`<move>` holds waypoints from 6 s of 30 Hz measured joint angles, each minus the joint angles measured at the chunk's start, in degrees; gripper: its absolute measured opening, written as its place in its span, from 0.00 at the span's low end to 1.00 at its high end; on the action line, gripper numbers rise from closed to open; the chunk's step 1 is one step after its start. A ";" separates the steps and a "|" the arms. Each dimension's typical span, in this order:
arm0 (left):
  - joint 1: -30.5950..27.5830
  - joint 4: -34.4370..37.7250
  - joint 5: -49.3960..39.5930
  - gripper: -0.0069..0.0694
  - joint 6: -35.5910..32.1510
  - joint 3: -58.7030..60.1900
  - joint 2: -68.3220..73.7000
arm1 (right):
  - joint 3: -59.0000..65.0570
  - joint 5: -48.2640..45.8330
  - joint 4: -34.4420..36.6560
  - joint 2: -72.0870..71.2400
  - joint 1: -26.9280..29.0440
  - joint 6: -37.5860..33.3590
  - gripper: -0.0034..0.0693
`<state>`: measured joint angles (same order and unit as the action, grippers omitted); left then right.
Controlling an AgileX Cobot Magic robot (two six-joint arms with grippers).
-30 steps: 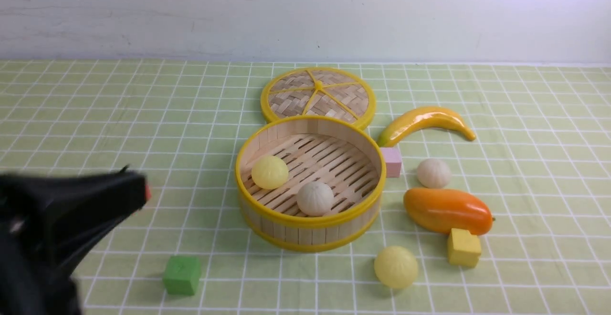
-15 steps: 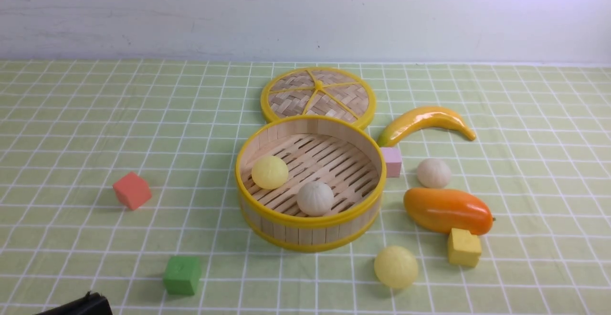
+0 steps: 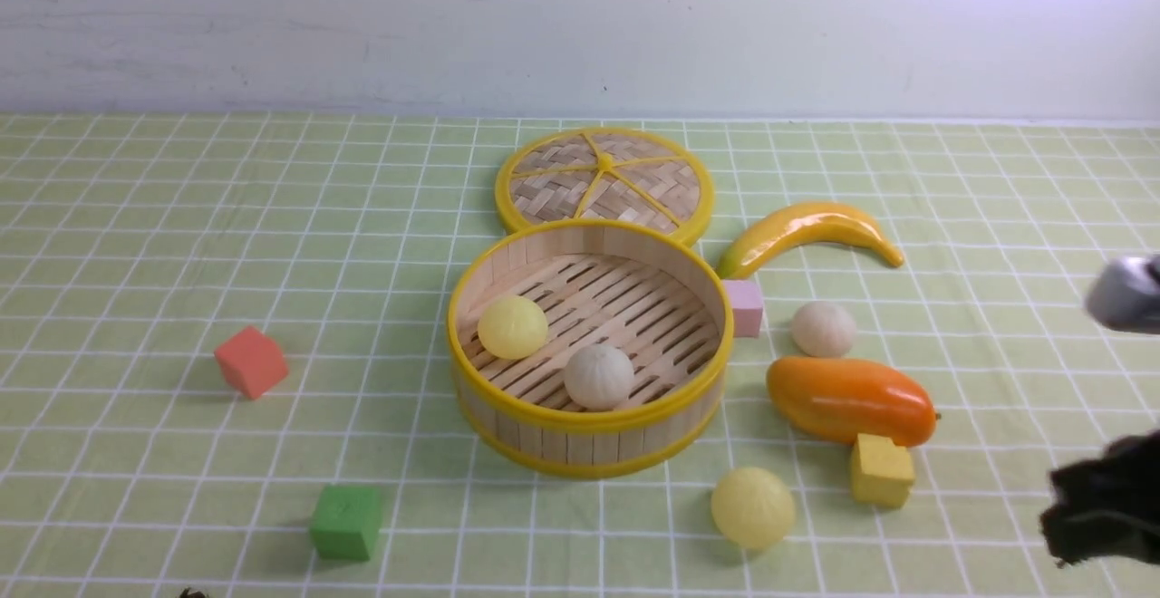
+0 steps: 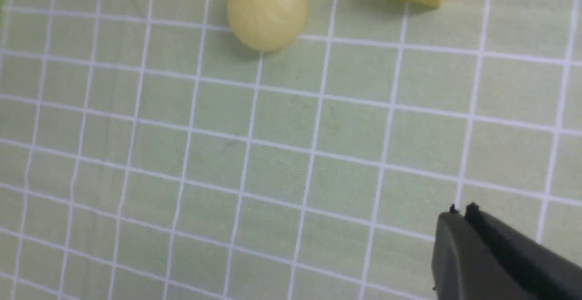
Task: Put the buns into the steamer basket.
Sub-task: Use the right arm to grab a steamed stuffed bun, then use the right arm to put the steamed stuffed bun into the steamer, then use the right arm to grab a steamed stuffed bun, then use the right arm to put the steamed stuffed bun into the steamer
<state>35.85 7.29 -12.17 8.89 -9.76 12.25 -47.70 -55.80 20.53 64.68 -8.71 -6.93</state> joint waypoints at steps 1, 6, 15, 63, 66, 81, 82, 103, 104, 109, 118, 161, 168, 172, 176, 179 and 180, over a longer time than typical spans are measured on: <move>0.00 0.19 0.00 0.07 0.00 0.00 0.00 | -2.81 1.10 -0.34 5.35 -3.78 -0.08 0.05; 0.00 0.19 0.00 0.07 0.00 0.00 0.00 | -12.45 4.74 -6.92 21.38 -17.25 6.04 0.11; 0.00 0.19 0.00 0.07 0.00 0.00 0.00 | -28.09 3.29 -13.99 43.07 -22.96 13.90 0.47; 0.00 0.21 0.00 0.10 0.00 0.00 -0.04 | -24.14 9.97 -11.81 42.30 -19.93 11.55 0.18; 0.00 0.21 0.00 0.10 0.00 0.00 -0.11 | -24.14 9.82 -11.95 42.30 -19.93 10.65 0.09; 0.00 0.21 0.00 0.11 0.00 0.00 -0.11 | -29.57 12.96 -10.15 30.72 -19.88 8.65 0.05; 0.00 0.21 0.00 0.11 0.00 0.00 -0.11 | -30.40 17.08 -10.15 32.38 -19.82 8.65 0.05; 0.00 0.21 0.00 0.13 0.00 0.00 -0.11 | -37.38 25.44 -11.58 46.08 -17.55 10.56 0.66; 0.00 0.21 0.00 0.13 0.00 0.00 -0.11 | -37.59 24.25 -12.99 45.17 -17.55 10.56 0.69; 0.00 0.21 0.00 0.14 0.00 0.00 -0.11 | -38.43 15.55 -22.17 39.26 -15.36 13.59 0.71; 0.00 0.21 0.00 0.15 0.00 0.00 -0.11 | -38.90 13.80 -19.72 46.70 -3.72 14.22 0.62; 0.00 0.21 0.00 0.21 0.00 0.00 -0.11 | -42.05 16.09 -7.21 47.18 -1.88 -1.49 0.05; 0.00 0.21 0.00 0.22 0.00 0.00 -0.11 | -42.90 19.74 5.67 39.94 -7.62 -9.61 0.05; 0.00 0.21 0.00 0.22 0.00 0.00 -0.11 | -42.90 23.08 13.72 43.83 -11.21 -15.86 0.05; 0.00 0.21 0.00 0.22 0.00 0.00 -0.11 | -43.11 27.46 20.01 49.04 -14.42 -22.73 0.05; 0.00 0.21 0.00 0.23 0.00 0.00 -0.11 | -43.91 30.77 23.91 53.97 -15.91 -25.94 0.07; 0.00 0.21 0.00 0.23 0.00 0.00 -0.11 | -44.23 31.53 24.65 55.31 -16.12 -26.45 0.09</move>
<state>35.85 7.50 -12.17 8.89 -9.76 12.14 -91.93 -24.27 45.18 120.00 -24.83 -33.38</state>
